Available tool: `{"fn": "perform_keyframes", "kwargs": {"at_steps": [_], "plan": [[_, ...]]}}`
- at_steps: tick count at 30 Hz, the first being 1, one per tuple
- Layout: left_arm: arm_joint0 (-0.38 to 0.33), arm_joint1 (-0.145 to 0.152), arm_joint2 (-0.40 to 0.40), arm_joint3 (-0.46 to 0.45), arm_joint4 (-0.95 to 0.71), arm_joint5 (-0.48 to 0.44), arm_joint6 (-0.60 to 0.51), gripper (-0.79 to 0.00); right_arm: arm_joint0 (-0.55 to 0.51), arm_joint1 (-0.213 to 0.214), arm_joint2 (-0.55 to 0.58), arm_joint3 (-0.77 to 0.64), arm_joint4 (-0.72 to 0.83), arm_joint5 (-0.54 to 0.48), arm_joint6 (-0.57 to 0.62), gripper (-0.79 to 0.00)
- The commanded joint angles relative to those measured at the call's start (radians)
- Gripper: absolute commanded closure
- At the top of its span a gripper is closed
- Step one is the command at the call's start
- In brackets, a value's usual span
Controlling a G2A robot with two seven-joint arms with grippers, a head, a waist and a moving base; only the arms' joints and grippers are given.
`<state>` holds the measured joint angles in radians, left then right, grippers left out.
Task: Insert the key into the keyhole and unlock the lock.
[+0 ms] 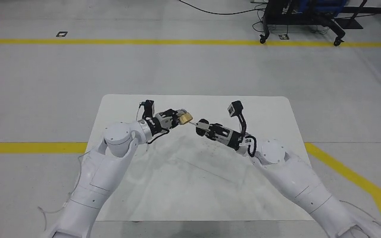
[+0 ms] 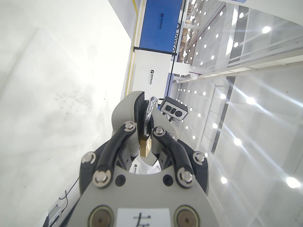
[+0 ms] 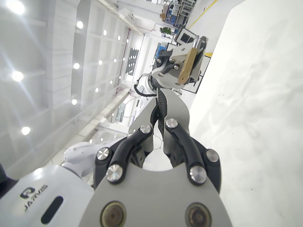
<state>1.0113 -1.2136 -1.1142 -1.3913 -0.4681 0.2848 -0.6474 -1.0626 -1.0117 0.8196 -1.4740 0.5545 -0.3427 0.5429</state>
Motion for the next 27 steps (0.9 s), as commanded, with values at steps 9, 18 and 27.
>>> {"fn": "perform_keyframes", "kwargs": {"at_steps": [9, 18, 27], "plan": [[0.005, -0.003, -0.004, -0.003, -0.015, 0.013, 0.023, 0.0, -0.12, 0.001, 0.033, -0.135, -0.106, 0.106, -0.171, 0.0], [0.005, -0.004, 0.002, -0.005, -0.01, 0.028, 0.02, 0.0, -0.109, -0.022, 0.018, -0.135, -0.259, 0.118, -0.268, 0.0], [0.004, -0.006, 0.004, 0.001, -0.012, 0.012, 0.018, 0.0, -0.105, -0.048, 0.021, -0.104, -0.273, 0.12, -0.335, 0.0]]}}
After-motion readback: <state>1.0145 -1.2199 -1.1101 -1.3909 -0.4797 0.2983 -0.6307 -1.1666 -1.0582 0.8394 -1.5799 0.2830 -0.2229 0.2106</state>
